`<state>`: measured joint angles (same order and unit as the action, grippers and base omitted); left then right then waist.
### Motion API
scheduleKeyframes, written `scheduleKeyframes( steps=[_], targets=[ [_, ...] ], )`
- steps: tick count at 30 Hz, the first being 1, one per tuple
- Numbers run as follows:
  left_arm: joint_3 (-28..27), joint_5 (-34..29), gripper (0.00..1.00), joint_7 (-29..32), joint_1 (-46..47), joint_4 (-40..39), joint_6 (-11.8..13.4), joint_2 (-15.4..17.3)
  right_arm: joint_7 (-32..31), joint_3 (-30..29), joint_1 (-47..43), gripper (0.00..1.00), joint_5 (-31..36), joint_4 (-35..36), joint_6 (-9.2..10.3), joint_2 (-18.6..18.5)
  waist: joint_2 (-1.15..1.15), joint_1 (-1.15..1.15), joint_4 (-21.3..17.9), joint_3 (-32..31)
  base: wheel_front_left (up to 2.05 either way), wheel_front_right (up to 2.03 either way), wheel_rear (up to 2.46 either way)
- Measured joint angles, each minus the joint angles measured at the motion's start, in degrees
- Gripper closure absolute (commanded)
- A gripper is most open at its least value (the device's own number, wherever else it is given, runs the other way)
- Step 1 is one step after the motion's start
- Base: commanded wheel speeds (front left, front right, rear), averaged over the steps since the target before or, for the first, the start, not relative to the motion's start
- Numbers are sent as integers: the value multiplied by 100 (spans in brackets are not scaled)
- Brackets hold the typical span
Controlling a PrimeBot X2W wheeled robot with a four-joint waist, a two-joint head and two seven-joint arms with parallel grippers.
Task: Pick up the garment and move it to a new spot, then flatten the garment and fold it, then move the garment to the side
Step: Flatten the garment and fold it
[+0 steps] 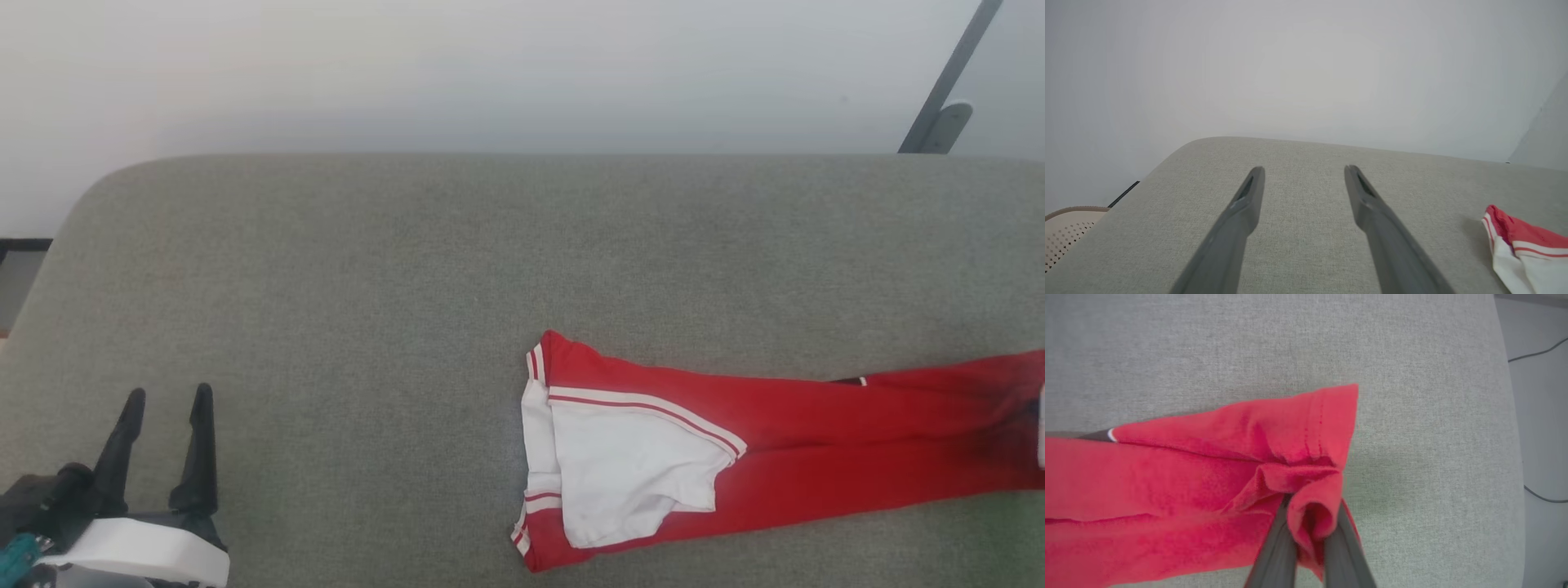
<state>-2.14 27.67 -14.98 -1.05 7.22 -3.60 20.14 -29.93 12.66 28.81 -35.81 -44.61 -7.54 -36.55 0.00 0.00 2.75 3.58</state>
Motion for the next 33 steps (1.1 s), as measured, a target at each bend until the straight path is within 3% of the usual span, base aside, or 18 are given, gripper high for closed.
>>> scheduleKeyframes(
  steps=[2,11,17,24,33],
  targets=[
    [-2,-5,0,0,-3,24,-22,-15,-4,48,-44,100,-34,79,-1,-2,0,0,-3,-33,0,0,0],
    [2,-55,0,0,-18,165,-121,-78,-292,567,-464,100,-823,1748,1,186,0,0,102,-264,0,0,0],
    [114,-94,0,0,-13,246,-165,-91,-419,939,-542,100,-872,2412,2,647,0,0,294,-340,0,0,0],
    [243,-93,0,19,37,333,-179,-113,-450,1440,-477,100,-789,2459,2,1310,0,0,517,-400,0,0,0],
    [396,-43,0,19,283,499,-246,-116,-147,2123,-94,100,-521,1696,3,1976,0,0,832,-412,0,0,0]
  ],
)
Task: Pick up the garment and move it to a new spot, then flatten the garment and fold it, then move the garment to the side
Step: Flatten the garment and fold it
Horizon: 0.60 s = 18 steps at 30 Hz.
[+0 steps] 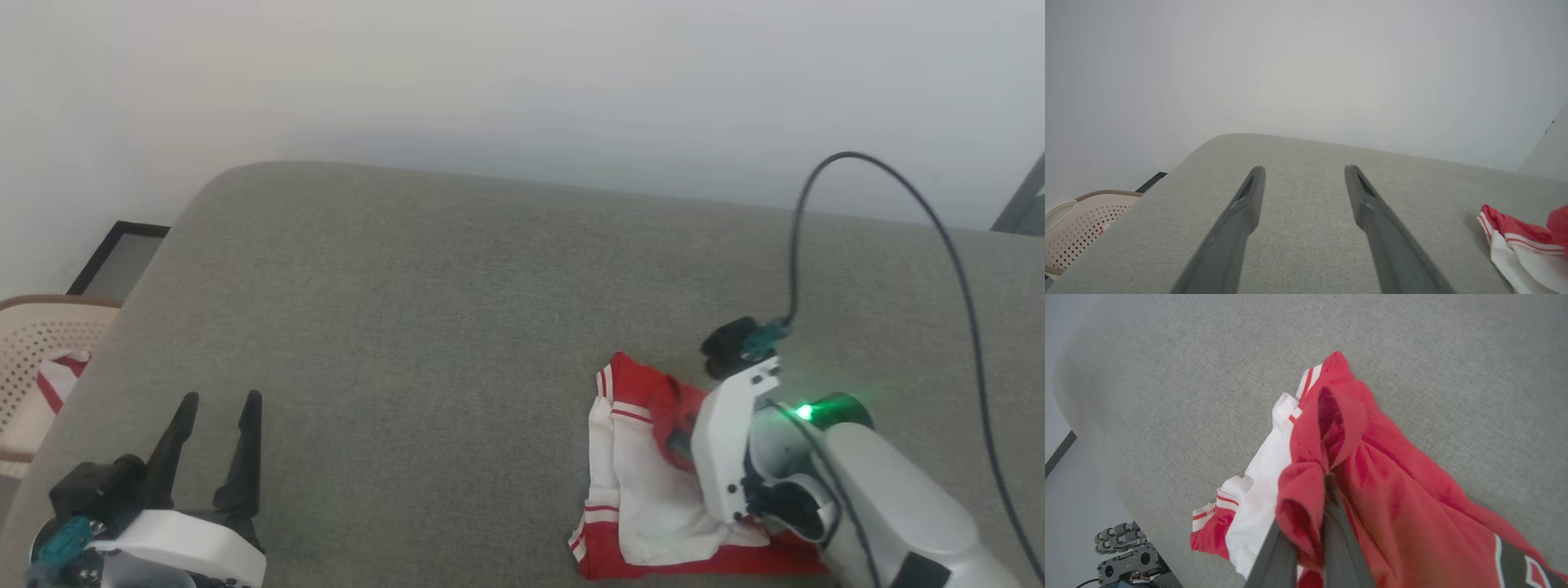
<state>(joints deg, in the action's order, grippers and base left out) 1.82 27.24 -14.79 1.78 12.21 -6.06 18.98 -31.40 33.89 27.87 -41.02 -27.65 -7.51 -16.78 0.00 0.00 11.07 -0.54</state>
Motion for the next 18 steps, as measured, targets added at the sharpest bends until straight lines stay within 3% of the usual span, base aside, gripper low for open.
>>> scheduleKeyframes(
  steps=[3,4,5,6,7,8,13,18],
  targets=[
    [18,15,0,0,35,44,-13,3,108,249,120,100,30,-265,1,135,0,0,63,18,0,0,0],
    [18,26,0,0,65,57,-25,4,169,308,149,90,35,-371,0,171,0,0,78,25,0,0,0],
    [27,31,0,0,83,59,-26,3,223,349,182,67,35,-453,1,202,0,0,91,31,0,0,0],
    [30,33,0,0,85,70,-27,3,264,402,218,52,34,-530,1,212,0,0,99,37,0,0,0],
    [31,43,0,-1,85,77,-30,-1,281,475,261,4,31,-598,1,223,0,0,103,42,0,0,0],
    [24,47,0,-1,85,86,-33,0,327,516,293,0,12,-637,1,237,0,0,101,45,0,0,0],
    [-9,54,0,-3,85,126,-48,5,531,675,427,0,-224,-677,1,220,0,0,30,43,0,0,0],
    [-93,58,0,-18,74,138,-52,18,891,710,515,0,-444,-390,1,-63,0,0,-122,35,0,0,0]
  ],
)
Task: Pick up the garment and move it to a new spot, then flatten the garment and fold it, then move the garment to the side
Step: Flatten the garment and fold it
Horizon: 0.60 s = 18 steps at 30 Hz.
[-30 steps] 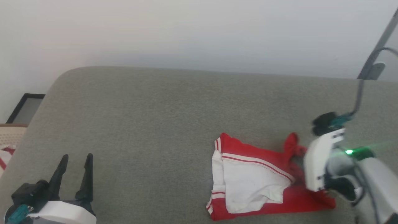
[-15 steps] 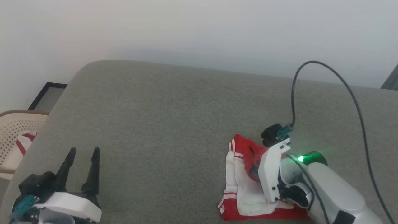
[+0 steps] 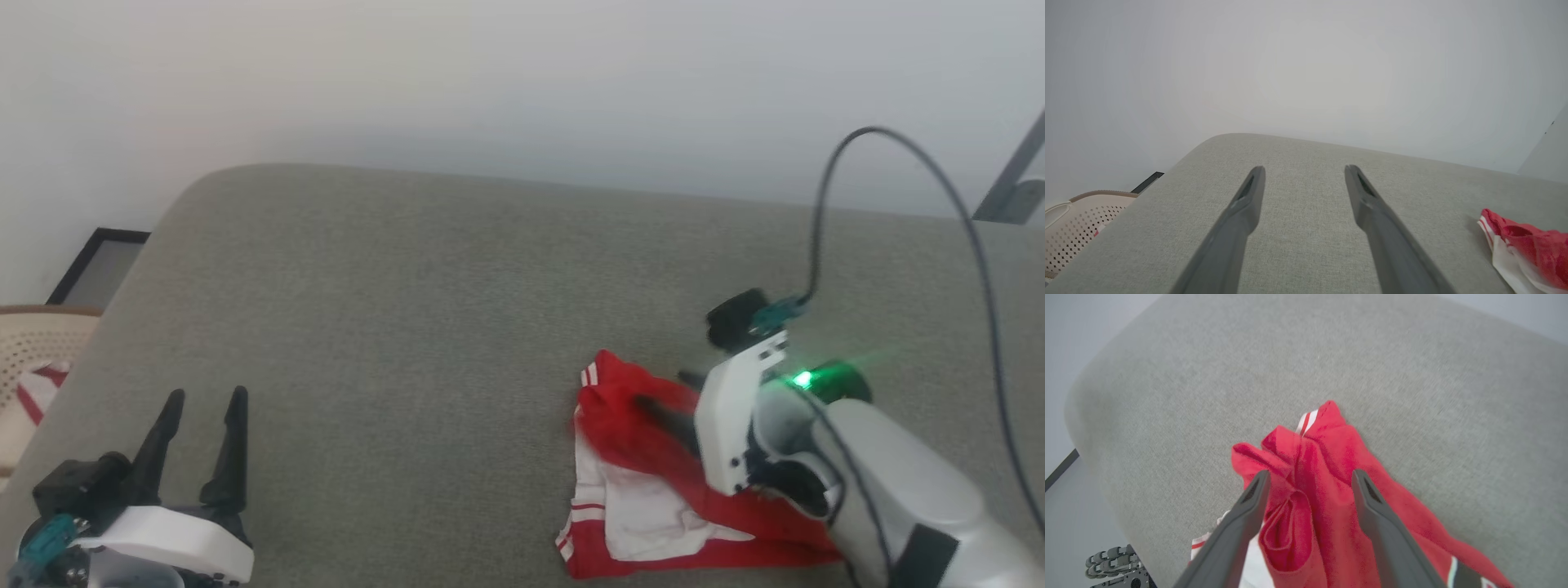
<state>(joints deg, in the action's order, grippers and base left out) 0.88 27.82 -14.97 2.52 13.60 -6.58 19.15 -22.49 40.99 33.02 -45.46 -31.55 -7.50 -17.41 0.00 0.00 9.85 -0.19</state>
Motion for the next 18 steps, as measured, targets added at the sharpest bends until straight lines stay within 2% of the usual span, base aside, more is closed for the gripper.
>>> scheduleKeyframes(
  steps=[8,18],
  targets=[
    [-221,7,0,-1,-178,-77,-10,11,1021,-461,-115,0,44,365,0,-661,0,0,-314,-47,0,0,0],
    [-504,-18,0,-1,-391,-222,-33,3,2162,-1600,-845,0,344,671,1,-1272,0,0,-718,-105,0,0,0]
  ],
)
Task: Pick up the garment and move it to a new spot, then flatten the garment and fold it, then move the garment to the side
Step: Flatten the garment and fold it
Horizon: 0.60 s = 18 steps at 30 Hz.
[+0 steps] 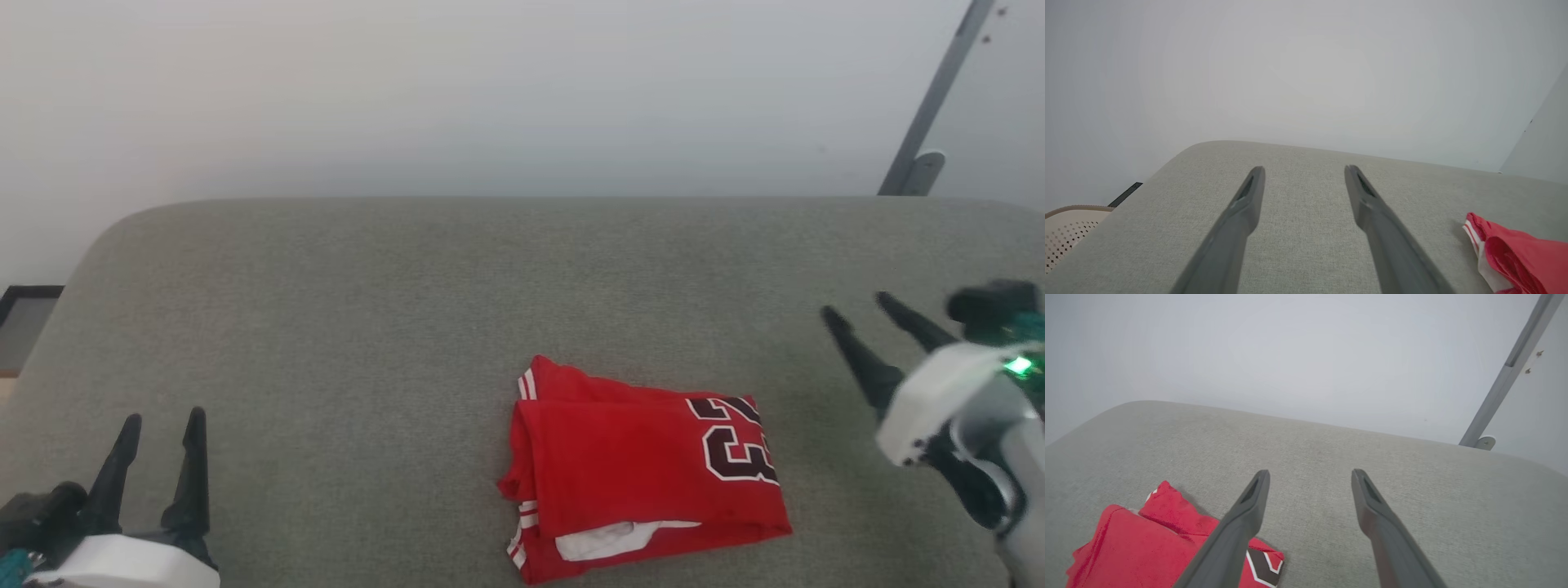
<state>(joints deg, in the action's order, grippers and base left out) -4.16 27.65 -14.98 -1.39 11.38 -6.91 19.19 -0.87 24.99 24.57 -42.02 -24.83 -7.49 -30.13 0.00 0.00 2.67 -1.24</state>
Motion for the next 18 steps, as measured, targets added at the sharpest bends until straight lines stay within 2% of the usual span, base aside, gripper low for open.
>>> scheduleKeyframes(
  steps=[7,18],
  targets=[
    [-110,-27,0,0,-103,-42,-11,-21,638,-810,-751,0,220,179,-1,-90,0,0,-189,-26,0,0,0],
    [-205,-58,0,0,-216,-103,-19,-18,1056,-1588,-1683,0,419,425,-1,135,0,0,-310,-60,0,0,0]
  ],
)
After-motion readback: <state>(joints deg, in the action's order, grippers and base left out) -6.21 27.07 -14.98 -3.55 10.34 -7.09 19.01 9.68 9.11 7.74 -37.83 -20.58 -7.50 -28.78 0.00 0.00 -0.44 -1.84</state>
